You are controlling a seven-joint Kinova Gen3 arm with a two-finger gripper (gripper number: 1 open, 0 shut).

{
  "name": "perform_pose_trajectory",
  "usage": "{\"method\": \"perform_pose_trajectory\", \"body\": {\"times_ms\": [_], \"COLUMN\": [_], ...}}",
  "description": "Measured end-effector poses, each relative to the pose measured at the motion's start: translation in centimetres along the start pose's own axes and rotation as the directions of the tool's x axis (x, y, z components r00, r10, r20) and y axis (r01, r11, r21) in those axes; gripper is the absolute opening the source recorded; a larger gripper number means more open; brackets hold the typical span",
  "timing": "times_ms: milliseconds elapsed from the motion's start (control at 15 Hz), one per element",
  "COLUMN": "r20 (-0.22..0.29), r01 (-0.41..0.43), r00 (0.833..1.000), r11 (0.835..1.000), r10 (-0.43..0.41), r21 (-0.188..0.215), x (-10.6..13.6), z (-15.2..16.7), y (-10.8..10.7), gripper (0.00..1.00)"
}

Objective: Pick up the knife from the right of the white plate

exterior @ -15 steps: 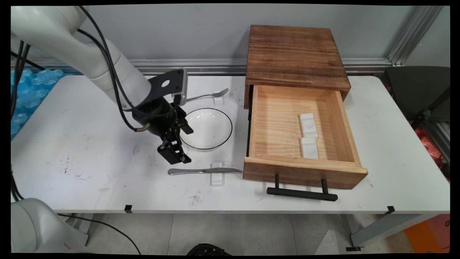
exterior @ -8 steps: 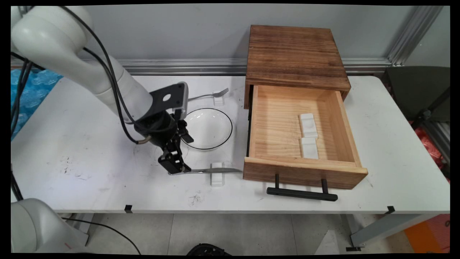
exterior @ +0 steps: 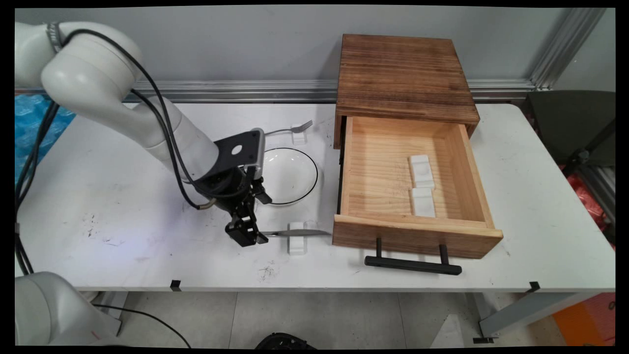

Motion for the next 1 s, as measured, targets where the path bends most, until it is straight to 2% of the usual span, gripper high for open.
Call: {"method": "perform_pose_trajectory", "body": {"times_ms": [1000], "r20": [0.000], "r01": [-0.006], "r00": [1.000], "r11": [1.000], "r10": [0.006], "r21": [-0.009], "x": [-0.4], "z": [3.5], "y": [-0.7], "gripper": [1.00]}}
